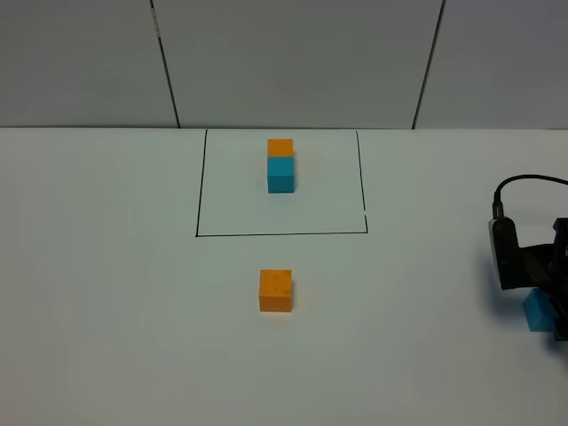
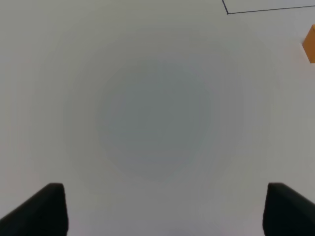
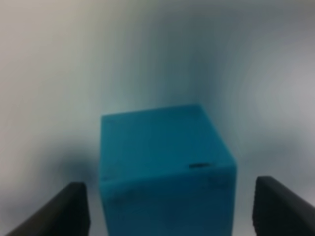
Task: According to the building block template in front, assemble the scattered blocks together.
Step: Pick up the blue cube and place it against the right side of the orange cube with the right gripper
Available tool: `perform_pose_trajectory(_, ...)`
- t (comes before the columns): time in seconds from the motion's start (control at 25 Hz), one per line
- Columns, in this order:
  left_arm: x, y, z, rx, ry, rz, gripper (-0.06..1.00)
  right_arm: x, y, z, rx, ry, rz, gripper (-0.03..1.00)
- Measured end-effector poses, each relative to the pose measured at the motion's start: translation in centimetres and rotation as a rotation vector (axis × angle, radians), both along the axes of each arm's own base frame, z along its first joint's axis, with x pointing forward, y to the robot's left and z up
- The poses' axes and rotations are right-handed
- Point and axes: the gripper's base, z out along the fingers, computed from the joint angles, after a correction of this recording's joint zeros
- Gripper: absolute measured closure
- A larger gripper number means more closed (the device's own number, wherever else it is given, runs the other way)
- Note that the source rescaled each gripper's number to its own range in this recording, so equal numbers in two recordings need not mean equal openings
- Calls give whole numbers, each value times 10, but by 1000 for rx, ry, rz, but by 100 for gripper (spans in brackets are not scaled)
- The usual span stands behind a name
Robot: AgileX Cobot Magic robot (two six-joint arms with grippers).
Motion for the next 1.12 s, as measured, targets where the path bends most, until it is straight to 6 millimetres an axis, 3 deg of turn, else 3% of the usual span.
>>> perform_pose_trajectory(0.36,0,0,0,0,0,0,15,3,0,-8,20,22,-21,29)
perform_pose_trajectory(0.48,0,0,0,0,0,0,15,4,1,-10,32,26,-34,37)
perform_pose_trajectory(0.6,0,0,0,0,0,0,15,3,1,-10,36,36,-41,53)
perform_pose_trajectory(0.76,0,0,0,0,0,0,15,3,2,-11,43,37,-48,90)
perform_pose_trajectory(0.8,0,0,0,0,0,0,15,3,2,-11,44,37,-49,95)
perform_pose_trajectory(1.12,0,0,0,0,0,0,15,6,5,-9,39,46,-38,95)
